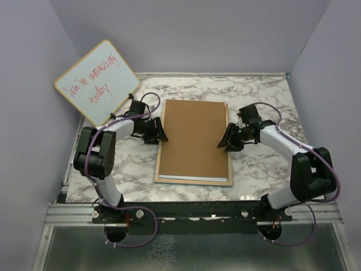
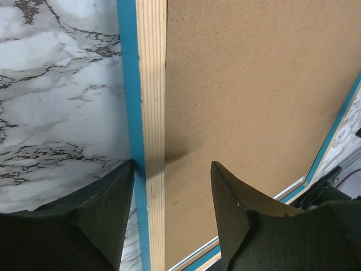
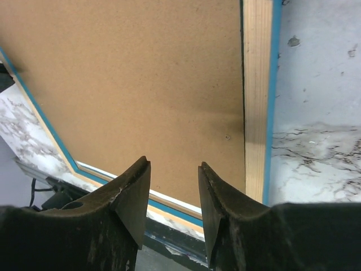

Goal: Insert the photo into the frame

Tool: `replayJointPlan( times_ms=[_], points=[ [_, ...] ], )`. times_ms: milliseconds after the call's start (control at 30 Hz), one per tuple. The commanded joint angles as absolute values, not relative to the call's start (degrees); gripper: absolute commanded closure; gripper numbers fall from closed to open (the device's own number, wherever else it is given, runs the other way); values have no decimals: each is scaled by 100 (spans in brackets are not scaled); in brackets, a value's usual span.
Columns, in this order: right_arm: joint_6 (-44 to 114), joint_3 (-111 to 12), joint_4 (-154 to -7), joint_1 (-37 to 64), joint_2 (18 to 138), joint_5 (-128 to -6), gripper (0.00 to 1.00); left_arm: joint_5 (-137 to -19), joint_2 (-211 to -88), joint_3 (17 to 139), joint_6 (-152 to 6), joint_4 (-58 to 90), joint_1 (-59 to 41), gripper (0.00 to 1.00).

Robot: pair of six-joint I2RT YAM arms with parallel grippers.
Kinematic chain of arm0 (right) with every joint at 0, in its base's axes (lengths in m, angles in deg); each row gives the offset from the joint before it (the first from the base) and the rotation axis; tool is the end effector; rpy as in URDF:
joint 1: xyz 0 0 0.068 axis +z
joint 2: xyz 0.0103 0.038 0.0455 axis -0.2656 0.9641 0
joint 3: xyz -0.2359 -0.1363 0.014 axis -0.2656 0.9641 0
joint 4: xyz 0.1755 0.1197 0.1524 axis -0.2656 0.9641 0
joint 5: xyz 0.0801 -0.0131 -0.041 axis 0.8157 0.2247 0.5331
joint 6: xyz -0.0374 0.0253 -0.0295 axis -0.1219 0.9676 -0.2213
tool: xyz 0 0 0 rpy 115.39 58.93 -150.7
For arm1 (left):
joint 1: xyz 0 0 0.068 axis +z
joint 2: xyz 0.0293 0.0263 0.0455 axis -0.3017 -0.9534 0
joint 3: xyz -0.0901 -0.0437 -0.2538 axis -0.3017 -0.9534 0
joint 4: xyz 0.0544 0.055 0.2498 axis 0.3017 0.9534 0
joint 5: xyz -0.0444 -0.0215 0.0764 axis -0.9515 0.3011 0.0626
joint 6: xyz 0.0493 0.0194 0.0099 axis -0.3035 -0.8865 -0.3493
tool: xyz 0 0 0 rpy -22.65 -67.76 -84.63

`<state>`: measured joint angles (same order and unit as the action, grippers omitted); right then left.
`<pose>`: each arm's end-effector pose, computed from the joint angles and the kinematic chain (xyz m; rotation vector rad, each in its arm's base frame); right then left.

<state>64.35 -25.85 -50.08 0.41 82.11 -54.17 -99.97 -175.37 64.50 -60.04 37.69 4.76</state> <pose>0.2690 0.0892 0.1977 0.3752 2.7735 0.7411 0.3294 -0.0933 0.1579 -0.1023 2.7137 -0.9149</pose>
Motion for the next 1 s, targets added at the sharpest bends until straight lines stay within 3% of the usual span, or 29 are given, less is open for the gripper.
replayJointPlan(
  times_ms=[0, 200, 333, 567, 967],
  points=[
    [6416, -2496, -5220, 83, 8012, -5213, 57, -10176, -17550, 6381, -5943, 3798, 428, 42],
    [6413, -3111, -5638, 82, 8176, -5624, 51, -9430, -17361, 6717, -5994, 3806, 438, 26],
    [6492, -3604, -5999, 78, 8598, -5970, 50, -8914, -17577, 7465, -6202, 3777, 437, 22],
    [6635, -4527, -6334, 79, 9463, -6985, 46, -8715, -18412, 8874, -6331, 3147, 438, 22],
    [6214, -6351, -6189, -97, 11157, -8160, 39, -8750, -19963, 10324, -5736, 2387, 385, 36]
  ],
)
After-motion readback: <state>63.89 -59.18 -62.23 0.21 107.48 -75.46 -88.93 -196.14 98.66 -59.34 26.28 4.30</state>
